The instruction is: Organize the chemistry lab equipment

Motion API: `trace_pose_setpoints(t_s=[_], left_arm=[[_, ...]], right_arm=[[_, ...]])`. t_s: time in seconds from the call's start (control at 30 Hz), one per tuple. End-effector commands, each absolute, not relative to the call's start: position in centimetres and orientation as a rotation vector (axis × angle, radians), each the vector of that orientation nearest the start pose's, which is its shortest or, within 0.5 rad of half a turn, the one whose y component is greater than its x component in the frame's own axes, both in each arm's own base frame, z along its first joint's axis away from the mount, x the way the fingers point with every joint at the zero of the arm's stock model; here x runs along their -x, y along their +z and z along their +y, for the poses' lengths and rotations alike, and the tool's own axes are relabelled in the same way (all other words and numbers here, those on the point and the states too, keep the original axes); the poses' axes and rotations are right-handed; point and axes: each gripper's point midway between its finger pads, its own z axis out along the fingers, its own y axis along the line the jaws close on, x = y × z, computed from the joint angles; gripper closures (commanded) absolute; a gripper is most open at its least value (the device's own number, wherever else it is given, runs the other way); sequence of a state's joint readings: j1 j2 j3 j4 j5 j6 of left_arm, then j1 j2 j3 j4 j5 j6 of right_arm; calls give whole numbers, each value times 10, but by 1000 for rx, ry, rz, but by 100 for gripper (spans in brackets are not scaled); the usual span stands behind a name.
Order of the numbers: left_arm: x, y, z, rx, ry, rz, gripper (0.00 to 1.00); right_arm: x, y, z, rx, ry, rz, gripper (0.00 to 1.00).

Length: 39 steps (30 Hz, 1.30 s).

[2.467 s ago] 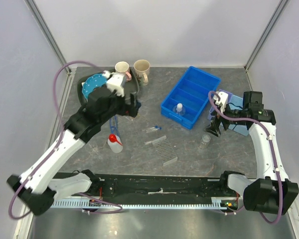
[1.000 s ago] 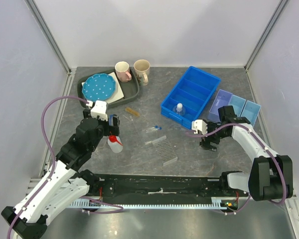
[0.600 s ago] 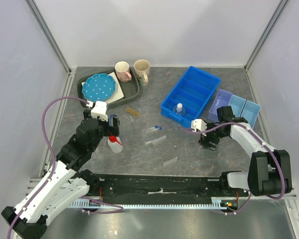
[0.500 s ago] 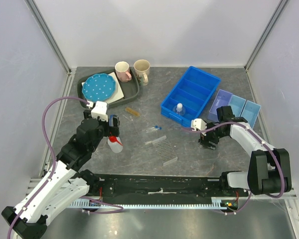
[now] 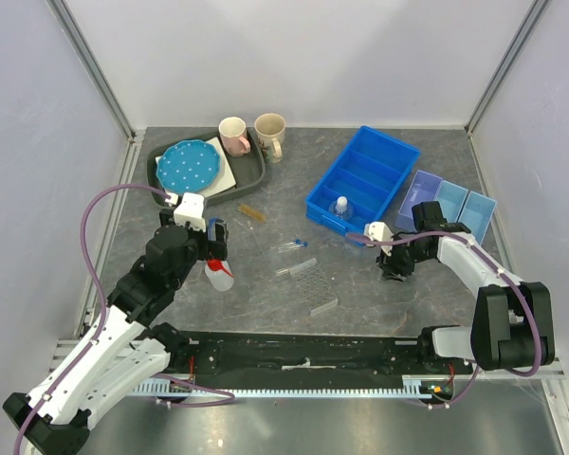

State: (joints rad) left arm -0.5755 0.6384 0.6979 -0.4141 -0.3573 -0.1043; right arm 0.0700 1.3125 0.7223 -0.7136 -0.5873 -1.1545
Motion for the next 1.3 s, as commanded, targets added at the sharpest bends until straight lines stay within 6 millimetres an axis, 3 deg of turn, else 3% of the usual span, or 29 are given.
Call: trace_pose_setpoints(t_s=[0.0,0.17,0.2,0.27,0.3,0.37,0.4,0.5,0.6,0.73,0.87,1.07,1.27], left_arm=[[-252,236,-93,-224,-116,1838,3],[-252,235,-93,-226,-114,1837,4],[-252,236,-93,-226,-115,1836,4],[-252,236,-92,-224,-110,1834,4],[-252,237,-91,-220,-109,1831,4],[-251,237,-90,-216,-105,1830,4],[-251,237,-90,-216,-105,1830,4],[-251,236,-89,-217,-100,1832,4],[-253,234,-89,-217,-90,1840,4],[-254,232,-86,-209,-71,1847,4],[-255,226,-85,-215,-50,1866,4],[-258,220,-84,-227,-20,1889,4],[-259,217,-84,-235,-11,1896,4]], right_arm=[[-250,79,98,1477,521,1973,76],[-270,121,100,1336,533,2056,77],[-283,142,101,1317,505,2029,77],[-294,157,102,1259,504,2056,77],[-310,179,103,1234,473,2022,77],[-327,190,105,1165,486,2048,77],[-343,210,107,1140,460,2011,77],[-381,226,110,1031,420,2007,77],[-415,230,114,934,338,1998,77],[-445,221,122,855,279,2002,76],[-472,193,129,814,242,2044,76],[-491,148,137,788,182,2108,75],[-496,113,136,757,138,2164,73]])
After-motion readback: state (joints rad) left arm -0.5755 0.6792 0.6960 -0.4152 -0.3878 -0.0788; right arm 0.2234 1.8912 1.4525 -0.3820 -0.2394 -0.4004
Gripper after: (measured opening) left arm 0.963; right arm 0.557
